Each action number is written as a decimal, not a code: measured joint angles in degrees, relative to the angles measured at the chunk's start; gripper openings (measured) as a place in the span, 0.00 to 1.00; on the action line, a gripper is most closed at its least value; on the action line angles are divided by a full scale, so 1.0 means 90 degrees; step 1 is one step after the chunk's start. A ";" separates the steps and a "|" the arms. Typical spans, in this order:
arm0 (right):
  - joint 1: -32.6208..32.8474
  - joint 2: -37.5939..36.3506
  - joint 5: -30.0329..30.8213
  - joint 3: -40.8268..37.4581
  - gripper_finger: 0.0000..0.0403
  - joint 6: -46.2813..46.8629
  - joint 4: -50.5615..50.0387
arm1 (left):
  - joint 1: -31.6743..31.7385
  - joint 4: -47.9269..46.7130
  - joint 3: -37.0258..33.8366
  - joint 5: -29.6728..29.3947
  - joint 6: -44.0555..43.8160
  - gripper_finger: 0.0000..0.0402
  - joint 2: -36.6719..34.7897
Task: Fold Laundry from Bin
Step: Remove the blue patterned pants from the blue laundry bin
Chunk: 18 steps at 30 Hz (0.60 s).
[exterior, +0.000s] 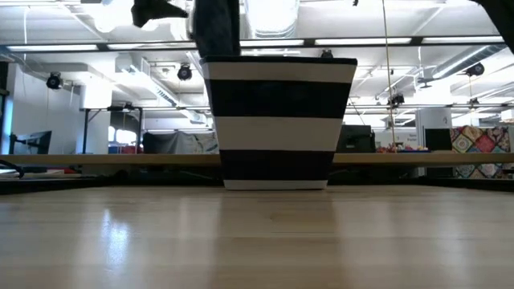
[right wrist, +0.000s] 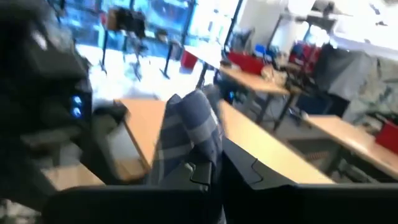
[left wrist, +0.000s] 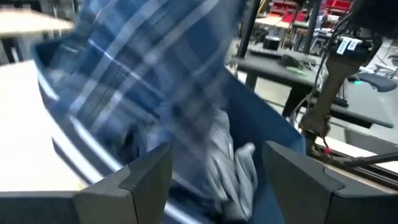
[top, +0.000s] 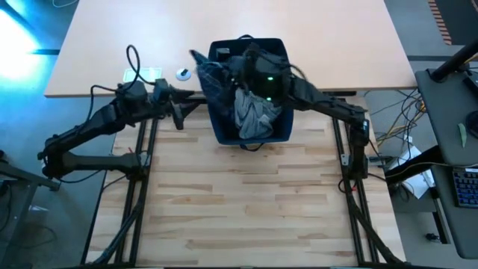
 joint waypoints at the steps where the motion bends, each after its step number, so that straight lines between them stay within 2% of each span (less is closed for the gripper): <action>1: 0.0023 -0.0030 0.0003 0.0065 0.02 -0.0030 -0.0078 | 0.0000 0.0190 0.0000 0.0000 0.0105 0.58 0.0085; 5: 0.0106 -0.0191 0.0034 0.0182 0.02 -0.0042 -0.0235 | 0.0000 0.0776 0.0018 0.0005 0.0453 0.61 0.0444; 15: 0.0267 -0.0772 0.0061 0.0212 0.02 0.0042 -0.0148 | -0.0041 0.0929 0.0383 0.0061 0.0753 0.78 0.1392; 18: 0.0284 -0.0809 0.0045 0.0209 0.02 0.0126 -0.0229 | -0.0046 0.0934 0.0582 0.0405 0.0762 0.81 0.1694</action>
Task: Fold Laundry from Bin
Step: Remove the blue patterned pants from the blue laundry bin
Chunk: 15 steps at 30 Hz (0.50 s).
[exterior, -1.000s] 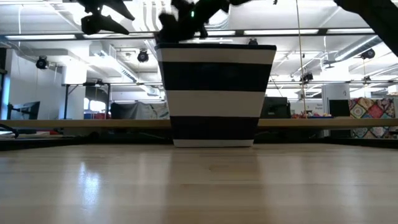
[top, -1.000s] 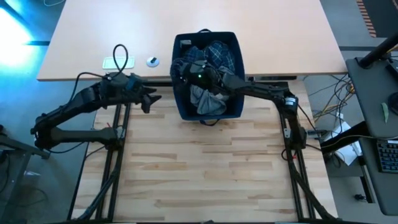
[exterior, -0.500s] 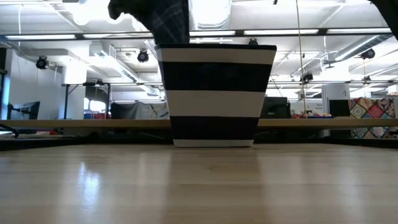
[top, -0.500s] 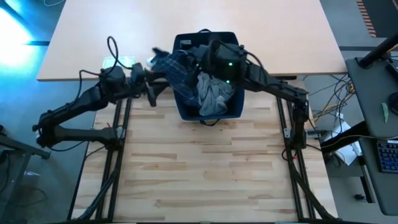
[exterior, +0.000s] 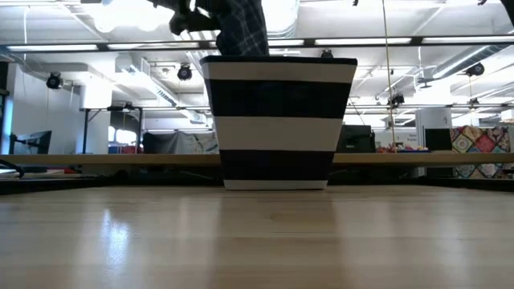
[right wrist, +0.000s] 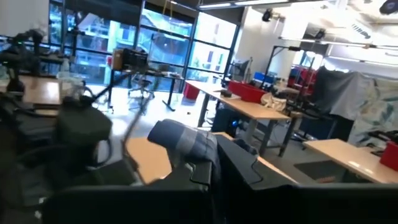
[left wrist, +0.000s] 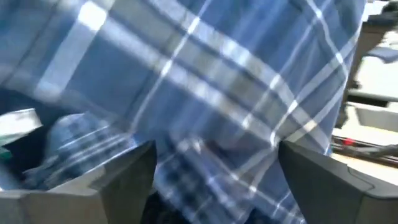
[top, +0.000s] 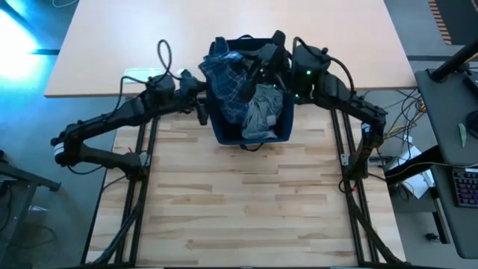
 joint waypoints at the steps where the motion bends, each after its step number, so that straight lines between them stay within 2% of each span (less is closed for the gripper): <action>1: 0.0000 -0.0015 -0.0014 0.0000 0.02 -0.0004 -0.0070 | 0.0000 0.0012 0.0084 0.0170 -0.0001 0.82 0.0092; 7: 0.0016 -0.0026 -0.0062 0.0000 0.02 0.0012 -0.0096 | -0.0109 0.0010 0.0584 0.0334 0.0146 0.84 0.0637; 12: 0.0035 -0.0026 -0.0912 -0.0002 0.02 0.0227 -0.0072 | -0.0126 -0.0005 0.0962 0.0334 0.0057 0.84 0.1135; 15: 0.0060 -0.0026 -0.1029 -0.0002 0.02 0.0260 -0.0071 | -0.0129 -0.0062 0.1226 0.0336 -0.0205 0.81 0.1406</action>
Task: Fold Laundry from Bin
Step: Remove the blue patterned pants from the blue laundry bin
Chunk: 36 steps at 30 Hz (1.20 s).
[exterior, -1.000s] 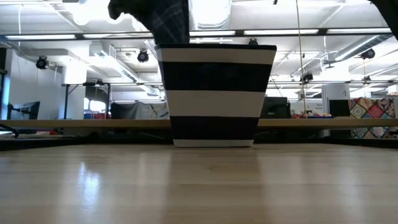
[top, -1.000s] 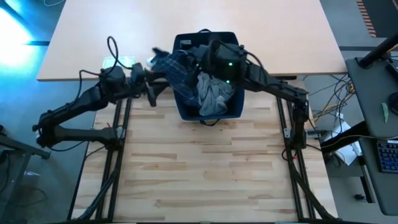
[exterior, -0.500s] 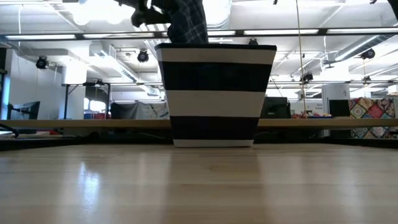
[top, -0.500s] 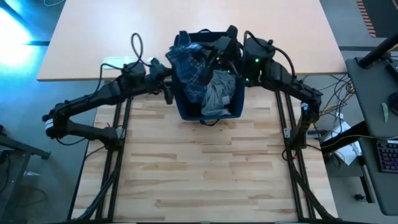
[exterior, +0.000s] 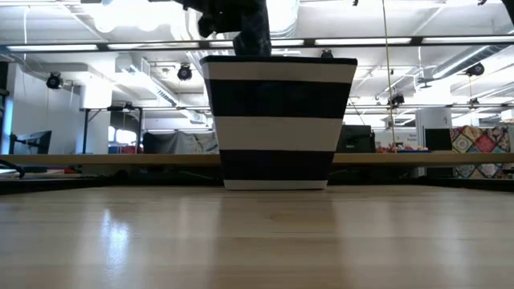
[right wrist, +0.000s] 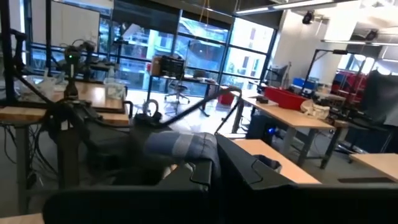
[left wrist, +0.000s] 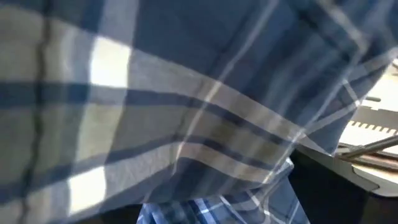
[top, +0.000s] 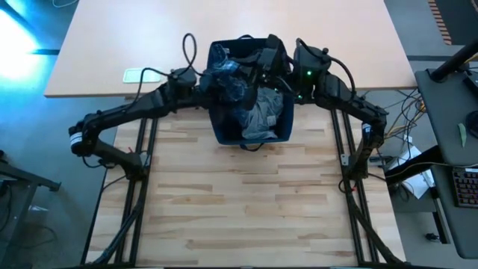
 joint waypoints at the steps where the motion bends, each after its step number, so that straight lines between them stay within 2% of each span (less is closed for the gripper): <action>1: 0.0002 0.0000 0.0000 0.0000 0.02 0.0003 -0.0009 | -0.0002 -0.0014 0.0084 0.0000 -0.0028 0.79 0.0083; 3: 0.0000 0.0000 0.0001 0.0000 0.02 0.0060 -0.0020 | -0.0027 -0.0030 0.0230 0.0000 -0.0091 0.71 0.0235; 5: -0.0002 0.0000 0.0002 0.0000 0.02 0.0084 -0.0043 | -0.0050 -0.0063 0.0386 -0.0005 -0.0109 0.60 0.0355; 7: 0.0019 -0.0016 -0.0010 0.0000 0.04 -0.0013 -0.0134 | -0.0066 -0.0141 0.0542 -0.0005 -0.0110 0.44 0.0436; 10: 0.0087 -0.0080 -0.0012 0.0000 0.10 -0.0130 -0.0476 | -0.0066 -0.0269 0.0699 -0.0005 -0.0097 0.14 0.0454; 12: 0.0095 -0.0144 -0.0015 0.0000 0.17 -0.0015 -0.0740 | -0.0063 -0.0297 0.0776 -0.0006 -0.0073 0.04 0.0425; 17: 0.0081 -0.0361 0.0048 0.0000 0.40 0.0335 -0.1646 | -0.0080 -0.0635 0.1271 -0.0007 0.0038 0.02 0.0264; 23: 0.0085 -0.0546 0.0419 0.0000 0.63 0.0377 -0.3276 | -0.0080 -0.0987 0.2410 -0.0008 0.0223 0.01 0.0226; 27: 0.0045 -0.0504 0.0572 -0.0045 0.73 0.0687 -0.4310 | -0.0046 -0.1253 0.3316 -0.0015 0.0284 0.00 0.0303; 31: -0.0002 -0.0368 0.0597 -0.0297 0.80 0.1056 -0.4761 | -0.0044 -0.1360 0.4053 -0.0020 0.0265 0.00 0.0458; 36: -0.0006 -0.0195 0.0709 -0.0747 0.85 0.1054 -0.3988 | -0.0044 -0.1348 0.4893 -0.0019 0.0126 0.00 0.0649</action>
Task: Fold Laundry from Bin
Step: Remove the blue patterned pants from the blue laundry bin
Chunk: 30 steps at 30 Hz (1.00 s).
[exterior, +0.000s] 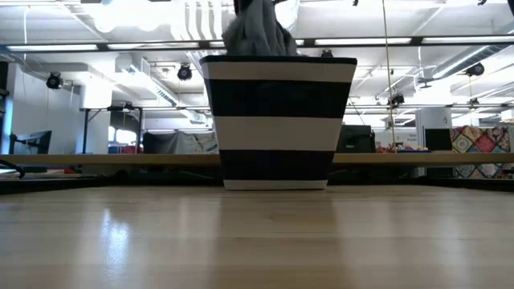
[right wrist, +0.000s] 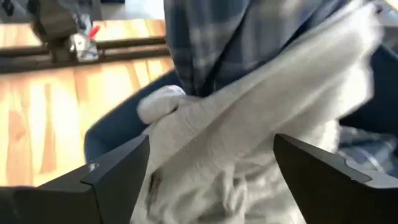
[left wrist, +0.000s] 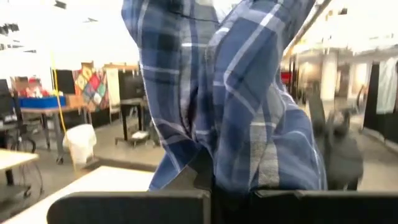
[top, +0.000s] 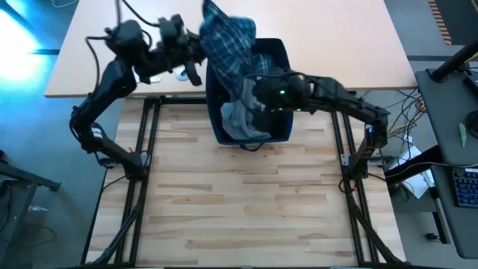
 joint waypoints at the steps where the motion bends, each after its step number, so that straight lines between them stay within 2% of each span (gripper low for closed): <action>1: 0.0004 0.0012 0.0008 -0.0070 0.85 -0.0095 0.0284 | 0.0000 0.0002 0.0165 0.0000 -0.0073 0.00 0.0054; 4: 0.0004 0.0013 0.0054 -0.0143 0.84 -0.0314 0.1252 | -0.0001 -0.0038 0.0635 0.0001 -0.0292 0.00 0.0223; 7: 0.0004 0.0007 0.0401 -0.0147 0.82 -0.0616 0.1878 | -0.0001 -0.0056 0.1085 0.0010 -0.0401 0.00 0.0367; 10: -0.0096 0.0003 0.1230 -0.0147 0.79 -0.0710 0.1594 | 0.0000 -0.0147 0.1416 0.0007 -0.0426 0.00 0.0456; 12: -0.0225 0.0003 0.1501 -0.0154 0.74 -0.0510 0.1124 | -0.0002 -0.0138 0.1508 0.0010 -0.0428 0.00 0.0492; 17: -0.0450 0.0003 0.1503 -0.0430 0.51 0.0245 0.0678 | 0.0000 -0.0035 0.1448 0.0006 -0.0455 0.00 0.0428; 23: -0.0619 0.0013 0.1617 -0.0853 0.08 0.0257 0.0369 | 0.0000 -0.0039 0.1481 0.0007 -0.0457 0.00 0.0417; 28: -0.0876 0.0001 0.3136 -0.0839 0.05 0.0231 -0.0652 | 0.0000 -0.0155 0.1484 0.0007 -0.0453 0.00 0.0331; 30: -0.1014 -0.0011 0.3340 -0.0792 0.05 0.0248 -0.0932 | 0.0000 -0.0156 0.1484 0.0005 -0.0447 0.00 0.0308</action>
